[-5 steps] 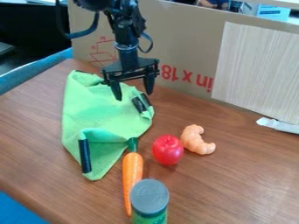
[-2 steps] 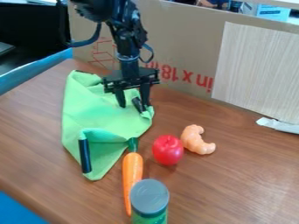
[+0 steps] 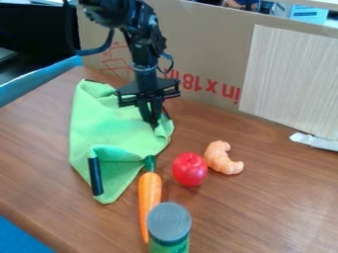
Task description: Unfold the cloth from top right to bottom left
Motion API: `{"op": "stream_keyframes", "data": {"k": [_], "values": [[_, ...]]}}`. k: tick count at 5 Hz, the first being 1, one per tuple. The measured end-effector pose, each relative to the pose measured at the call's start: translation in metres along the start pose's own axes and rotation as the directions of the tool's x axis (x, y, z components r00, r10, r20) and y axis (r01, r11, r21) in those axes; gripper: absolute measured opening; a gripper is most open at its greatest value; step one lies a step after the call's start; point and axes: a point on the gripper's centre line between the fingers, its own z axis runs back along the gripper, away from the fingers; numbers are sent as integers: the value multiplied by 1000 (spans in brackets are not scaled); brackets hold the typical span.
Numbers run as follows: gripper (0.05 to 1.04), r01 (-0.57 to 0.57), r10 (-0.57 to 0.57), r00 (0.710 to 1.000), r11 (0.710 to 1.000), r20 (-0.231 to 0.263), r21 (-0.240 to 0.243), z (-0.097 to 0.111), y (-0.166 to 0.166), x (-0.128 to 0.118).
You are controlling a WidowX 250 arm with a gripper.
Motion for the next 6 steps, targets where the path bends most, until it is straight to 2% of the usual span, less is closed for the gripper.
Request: {"op": "stream_keyframes", "data": {"k": [1,2,3,4,5,6], "values": [[59,1,-1,1000,1000,0,3,-1,1,-1],[50,-5,5,1000,1000,-18,-7,-1,-1,-3],[50,-13,12,1000,999,-18,-53,18,-2,1],[50,-50,52,999,992,10,-119,50,9,11],[50,-87,94,995,981,35,-171,75,29,19],[50,-131,141,989,973,41,-190,96,64,27]]}}
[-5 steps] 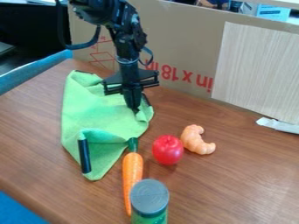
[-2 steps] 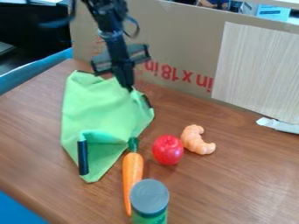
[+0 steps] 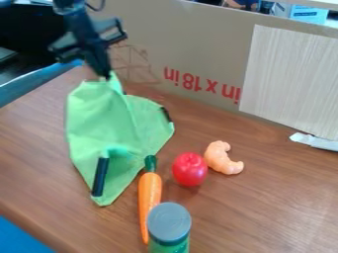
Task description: Unfold the cloth from top right to bottom left
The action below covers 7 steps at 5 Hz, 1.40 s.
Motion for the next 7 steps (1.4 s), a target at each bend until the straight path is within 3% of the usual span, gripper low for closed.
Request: {"op": "stream_keyframes", "data": {"k": [1,2,3,5,6,7], "values": [[50,7,-7,999,1000,-38,5,18,25,0],[50,-46,52,994,997,-94,60,37,63,3],[50,-48,58,989,996,-134,78,48,81,5],[50,-22,57,989,970,-136,242,78,126,22],[50,-27,68,989,954,-128,297,82,149,28],[50,-17,61,988,955,-141,295,83,169,34]]}}
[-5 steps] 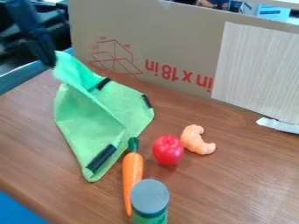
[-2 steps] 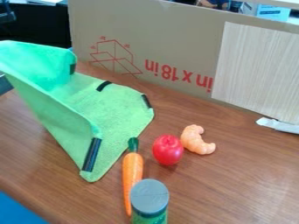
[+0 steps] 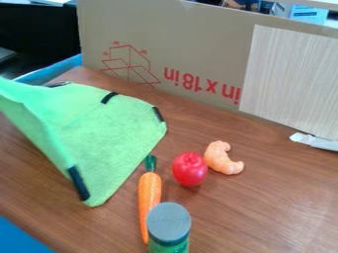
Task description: Unfold the cloth from top right to bottom left
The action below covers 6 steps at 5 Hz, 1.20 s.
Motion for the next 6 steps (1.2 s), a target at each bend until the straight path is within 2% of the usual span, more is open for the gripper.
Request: {"op": "stream_keyframes", "data": {"k": [1,2,3,4,5,6], "values": [[72,25,-25,1000,1000,-11,3,-8,13,7],[226,38,-38,999,999,13,13,-7,32,14],[471,62,-62,998,998,26,16,-9,53,16],[774,70,-69,997,997,32,-30,1,63,17],[991,81,-86,996,989,-33,-121,3,52,5],[999,167,-187,980,962,-74,-216,20,10,-15]]}}
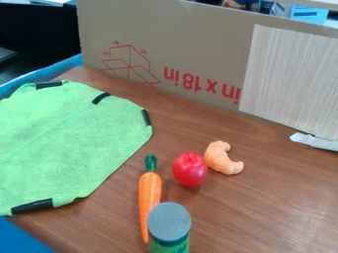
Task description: Unfold the cloth from top right to bottom left
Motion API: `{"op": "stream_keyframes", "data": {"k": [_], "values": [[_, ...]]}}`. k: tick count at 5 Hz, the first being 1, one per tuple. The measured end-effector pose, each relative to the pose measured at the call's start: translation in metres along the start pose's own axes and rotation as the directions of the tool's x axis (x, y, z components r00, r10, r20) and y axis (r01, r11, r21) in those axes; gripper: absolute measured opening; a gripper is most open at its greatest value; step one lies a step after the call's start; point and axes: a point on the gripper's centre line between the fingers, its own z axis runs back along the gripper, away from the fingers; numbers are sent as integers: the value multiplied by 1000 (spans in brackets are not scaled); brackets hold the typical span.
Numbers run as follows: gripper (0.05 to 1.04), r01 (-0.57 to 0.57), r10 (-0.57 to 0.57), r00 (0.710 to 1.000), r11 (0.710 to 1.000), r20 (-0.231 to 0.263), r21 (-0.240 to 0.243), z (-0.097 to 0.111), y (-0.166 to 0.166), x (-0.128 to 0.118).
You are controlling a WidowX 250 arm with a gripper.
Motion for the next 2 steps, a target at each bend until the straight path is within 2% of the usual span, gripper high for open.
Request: {"op": "stream_keyframes", "data": {"k": [1,2], "values": [[999,104,-104,995,994,5,-38,5,-58,-19],[999,126,-127,991,992,32,29,-18,-92,-32]]}}
